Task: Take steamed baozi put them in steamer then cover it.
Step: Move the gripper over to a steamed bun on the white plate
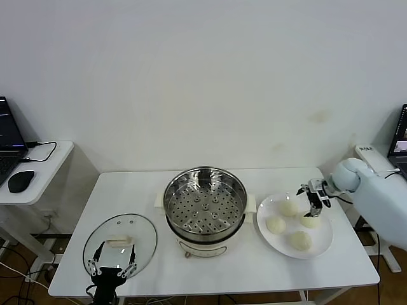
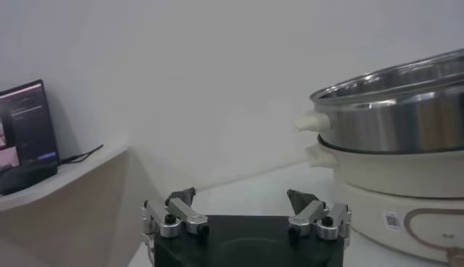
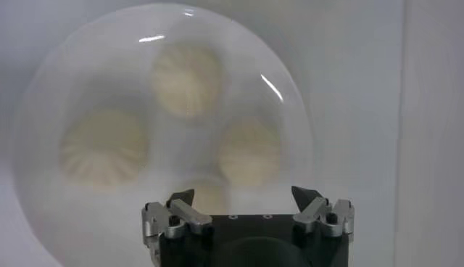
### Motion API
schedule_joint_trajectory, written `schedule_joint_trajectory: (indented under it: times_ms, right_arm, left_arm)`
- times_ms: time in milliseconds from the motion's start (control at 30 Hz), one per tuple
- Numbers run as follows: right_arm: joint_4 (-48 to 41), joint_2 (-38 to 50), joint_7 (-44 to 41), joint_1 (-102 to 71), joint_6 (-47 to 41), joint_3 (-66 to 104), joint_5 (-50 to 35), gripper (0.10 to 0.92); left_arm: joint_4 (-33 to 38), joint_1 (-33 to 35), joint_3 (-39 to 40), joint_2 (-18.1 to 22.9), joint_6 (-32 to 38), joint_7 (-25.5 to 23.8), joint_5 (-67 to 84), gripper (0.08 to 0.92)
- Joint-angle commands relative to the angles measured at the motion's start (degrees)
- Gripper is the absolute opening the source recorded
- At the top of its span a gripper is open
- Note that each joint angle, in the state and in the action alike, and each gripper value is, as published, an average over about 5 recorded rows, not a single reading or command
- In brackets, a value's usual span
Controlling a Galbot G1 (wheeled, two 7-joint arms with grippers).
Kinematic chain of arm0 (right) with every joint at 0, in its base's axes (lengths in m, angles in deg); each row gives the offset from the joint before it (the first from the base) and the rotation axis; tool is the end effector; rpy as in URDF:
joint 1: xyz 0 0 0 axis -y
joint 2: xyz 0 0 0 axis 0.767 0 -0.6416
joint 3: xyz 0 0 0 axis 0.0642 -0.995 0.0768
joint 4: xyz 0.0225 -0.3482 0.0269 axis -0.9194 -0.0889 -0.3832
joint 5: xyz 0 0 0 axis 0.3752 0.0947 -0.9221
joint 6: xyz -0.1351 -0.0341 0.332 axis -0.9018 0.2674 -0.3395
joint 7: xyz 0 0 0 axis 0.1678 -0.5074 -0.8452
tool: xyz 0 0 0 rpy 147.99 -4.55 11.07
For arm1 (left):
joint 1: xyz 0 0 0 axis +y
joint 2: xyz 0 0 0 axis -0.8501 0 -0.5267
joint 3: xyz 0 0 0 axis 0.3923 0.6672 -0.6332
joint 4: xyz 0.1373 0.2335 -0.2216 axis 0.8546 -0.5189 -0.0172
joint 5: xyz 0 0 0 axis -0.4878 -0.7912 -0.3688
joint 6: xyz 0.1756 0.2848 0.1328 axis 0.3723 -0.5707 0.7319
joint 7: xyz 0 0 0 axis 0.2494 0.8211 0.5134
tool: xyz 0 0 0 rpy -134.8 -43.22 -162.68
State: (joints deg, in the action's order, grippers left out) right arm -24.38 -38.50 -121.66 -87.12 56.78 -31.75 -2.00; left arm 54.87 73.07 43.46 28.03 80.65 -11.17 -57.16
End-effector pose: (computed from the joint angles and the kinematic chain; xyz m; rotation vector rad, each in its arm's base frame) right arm 0.5456 -0.2074 -0.2162 1.2682 -1.4133 1.4962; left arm 0.1216 0.0592 -0.3522 0.0791 -2.9902 -0.4535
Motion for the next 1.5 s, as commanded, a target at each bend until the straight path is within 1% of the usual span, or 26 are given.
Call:
schedule_joint_trajectory:
  times_ms: [33, 667, 767, 1000, 1200, 1367, 1500]
  right_arm:
    - [-5.2, -4.5, 0.3, 1.8, 1.4, -2.4, 2.7, 0.823]
    - [-8.7, -7.8, 2.3, 0.9, 0.0, -1.7, 4.5, 0.818]
    - [-8.6, -7.8, 2.2, 1.0, -0.4, -1.9, 4.3, 0.794]
    - [-8.2, -7.4, 1.5, 1.0, -0.8, -2.3, 4.2, 0.658]
    - [-7.3, -6.8, 1.3, 0.9, -1.1, -2.5, 3.6, 0.592]
    - [-5.7, -5.7, 1.2, 1.3, -1.3, -3.0, 2.7, 0.571]
    - [-2.7, -3.5, 0.5, 2.6, -1.9, -4.5, -0.1, 0.571]
  left_arm:
    - [-0.2, -0.4, -0.4, -0.1, 0.2, -0.1, 0.0, 0.823]
    - [-0.3, -0.7, -0.8, -0.2, 0.6, -0.2, 0.0, 0.823]
    - [-0.2, -0.7, -0.9, -0.2, 0.6, -0.2, 0.1, 0.823]
    - [0.0, -0.6, -1.0, -0.1, 0.7, -0.1, 0.1, 0.823]
    - [0.4, -0.5, -1.0, -0.1, 0.7, -0.1, 0.1, 0.823]
    - [0.6, -0.5, -1.0, -0.1, 0.7, -0.1, 0.1, 0.823]
    - [0.9, -0.5, -1.0, -0.4, 0.7, -0.2, 0.2, 0.823]
